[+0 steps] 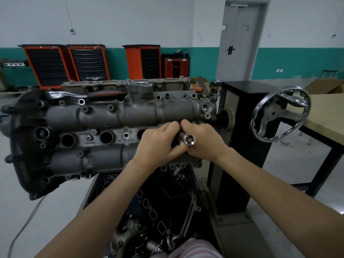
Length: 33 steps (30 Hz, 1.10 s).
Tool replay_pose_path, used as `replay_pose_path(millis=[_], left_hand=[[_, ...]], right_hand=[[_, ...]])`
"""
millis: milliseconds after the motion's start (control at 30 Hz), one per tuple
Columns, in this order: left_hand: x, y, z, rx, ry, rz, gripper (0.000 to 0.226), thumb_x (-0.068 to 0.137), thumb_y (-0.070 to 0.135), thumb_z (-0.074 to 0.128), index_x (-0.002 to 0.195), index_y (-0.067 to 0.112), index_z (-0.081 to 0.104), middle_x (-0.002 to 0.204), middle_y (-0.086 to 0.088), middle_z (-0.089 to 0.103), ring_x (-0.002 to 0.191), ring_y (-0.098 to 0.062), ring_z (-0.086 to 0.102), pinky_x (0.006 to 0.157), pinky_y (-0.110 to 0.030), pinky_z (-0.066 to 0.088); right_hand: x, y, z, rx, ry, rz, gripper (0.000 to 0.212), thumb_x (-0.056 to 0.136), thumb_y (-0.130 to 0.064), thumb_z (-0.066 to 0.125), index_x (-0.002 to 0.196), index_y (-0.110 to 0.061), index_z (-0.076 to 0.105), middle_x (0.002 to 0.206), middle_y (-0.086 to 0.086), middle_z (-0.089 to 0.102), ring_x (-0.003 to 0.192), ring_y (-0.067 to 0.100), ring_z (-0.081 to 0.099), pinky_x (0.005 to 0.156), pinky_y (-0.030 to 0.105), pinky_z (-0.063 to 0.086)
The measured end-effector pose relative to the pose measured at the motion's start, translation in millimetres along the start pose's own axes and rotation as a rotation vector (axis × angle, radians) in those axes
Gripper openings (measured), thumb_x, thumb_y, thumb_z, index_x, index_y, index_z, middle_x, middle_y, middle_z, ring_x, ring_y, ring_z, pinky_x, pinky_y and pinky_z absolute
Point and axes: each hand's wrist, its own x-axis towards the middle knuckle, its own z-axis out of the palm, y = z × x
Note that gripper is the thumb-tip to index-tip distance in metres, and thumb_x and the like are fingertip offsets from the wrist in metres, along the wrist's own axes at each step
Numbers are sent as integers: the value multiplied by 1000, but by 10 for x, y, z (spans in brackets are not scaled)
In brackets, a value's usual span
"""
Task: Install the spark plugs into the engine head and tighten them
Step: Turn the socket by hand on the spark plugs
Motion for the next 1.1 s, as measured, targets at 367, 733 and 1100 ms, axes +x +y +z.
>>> replay_pose_path(millis=[367, 733, 1100], left_hand=[[6, 18, 2, 19, -11, -15, 28, 80, 27, 47, 67, 2, 50, 58, -7, 51, 38, -26, 45, 40, -21, 26], [1, -39, 25, 73, -3, 15, 36, 84, 32, 50, 60, 6, 51, 49, -5, 51, 36, -25, 47, 40, -20, 25], [4, -4, -1, 37, -12, -4, 31, 80, 32, 52, 60, 9, 47, 50, -2, 48, 36, -20, 42, 41, -20, 23]], right_hand=[[-5, -13, -16, 36, -14, -7, 26, 75, -21, 50, 88, 0, 57, 67, 5, 61, 49, 24, 56, 39, 23, 34], [-12, 25, 23, 45, 7, 48, 21, 71, -6, 69, 85, -1, 55, 65, 4, 60, 50, 23, 57, 40, 25, 40], [-14, 27, 15, -3, 41, 11, 25, 65, 1, 73, 71, -3, 50, 57, 4, 52, 44, 20, 47, 38, 21, 28]])
